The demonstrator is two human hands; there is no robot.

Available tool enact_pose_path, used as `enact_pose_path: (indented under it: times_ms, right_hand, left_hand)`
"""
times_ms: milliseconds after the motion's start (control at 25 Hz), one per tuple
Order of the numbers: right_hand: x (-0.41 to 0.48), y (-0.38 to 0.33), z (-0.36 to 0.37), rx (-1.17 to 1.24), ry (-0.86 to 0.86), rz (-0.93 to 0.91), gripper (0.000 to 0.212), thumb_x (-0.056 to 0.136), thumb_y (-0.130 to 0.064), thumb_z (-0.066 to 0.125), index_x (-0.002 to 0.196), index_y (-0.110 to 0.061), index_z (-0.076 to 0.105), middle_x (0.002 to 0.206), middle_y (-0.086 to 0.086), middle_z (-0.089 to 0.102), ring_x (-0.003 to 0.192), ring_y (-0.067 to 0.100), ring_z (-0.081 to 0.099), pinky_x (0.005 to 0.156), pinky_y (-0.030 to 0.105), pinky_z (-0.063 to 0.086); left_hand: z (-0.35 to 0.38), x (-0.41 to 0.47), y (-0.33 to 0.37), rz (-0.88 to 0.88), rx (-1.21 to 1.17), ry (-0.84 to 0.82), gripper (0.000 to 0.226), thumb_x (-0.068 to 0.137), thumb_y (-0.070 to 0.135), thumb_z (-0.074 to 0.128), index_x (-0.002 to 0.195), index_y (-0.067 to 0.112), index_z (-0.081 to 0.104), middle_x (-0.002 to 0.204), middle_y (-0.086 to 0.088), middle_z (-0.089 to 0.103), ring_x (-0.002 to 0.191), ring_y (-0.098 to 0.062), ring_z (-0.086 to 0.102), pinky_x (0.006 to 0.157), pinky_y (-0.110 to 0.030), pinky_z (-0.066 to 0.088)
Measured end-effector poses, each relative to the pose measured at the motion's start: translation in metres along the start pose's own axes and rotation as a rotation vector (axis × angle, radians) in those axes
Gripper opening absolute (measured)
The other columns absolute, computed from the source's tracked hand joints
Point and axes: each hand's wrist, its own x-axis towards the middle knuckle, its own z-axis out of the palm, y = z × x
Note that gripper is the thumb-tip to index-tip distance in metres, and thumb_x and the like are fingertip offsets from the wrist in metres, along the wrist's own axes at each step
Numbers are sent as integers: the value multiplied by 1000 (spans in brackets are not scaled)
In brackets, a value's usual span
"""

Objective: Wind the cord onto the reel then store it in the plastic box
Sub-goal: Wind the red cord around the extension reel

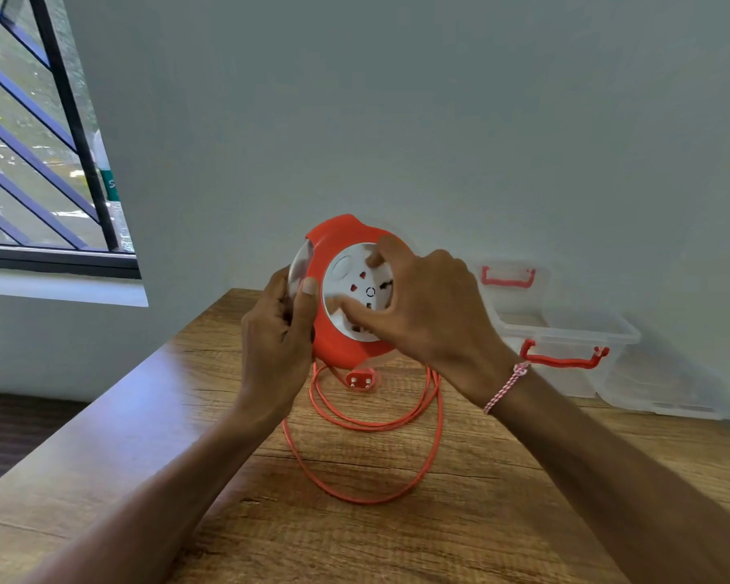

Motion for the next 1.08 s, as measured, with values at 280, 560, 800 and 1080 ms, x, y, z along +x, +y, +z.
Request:
enact_pose_path:
  times_ms: [280, 560, 800, 1080]
  right_hand:
    - [10, 9, -10, -44, -99, -156, 51, 90, -60, 66, 123, -24, 55, 112, -1, 64, 78, 18, 67, 55, 27, 47]
    - [9, 21, -18, -446, -261, -516, 67, 95, -45, 67, 154, -47, 35, 127, 9, 62, 100, 23, 69, 55, 27, 32]
    - [2, 12, -6, -213, -99, -291, 60, 86, -61, 70, 139, -36, 60, 96, 1, 78, 73, 23, 71, 59, 25, 46]
    - [-7, -3, 10, 99, 36, 93, 61, 80, -71, 69, 114, -21, 60, 91, 0, 75, 66, 14, 68, 52, 24, 57]
  left_hand:
    - [-1, 4, -1, -50, -38, 16, 25, 99, 62, 46, 112, 46, 60, 88, 20, 76, 76, -10, 78, 57, -30, 65]
    - [-3, 5, -4, -43, -8, -3, 18, 103, 57, 48, 117, 50, 58, 95, 27, 76, 83, -7, 79, 62, -29, 66]
    - [-3, 3, -1, 18, 42, 10, 21, 99, 73, 43, 113, 65, 57, 94, 18, 73, 78, -17, 76, 60, -52, 64]
    - [0, 0, -1, 43, 30, 7, 46, 99, 75, 43, 130, 44, 58, 101, 31, 74, 87, -4, 78, 62, -27, 65]
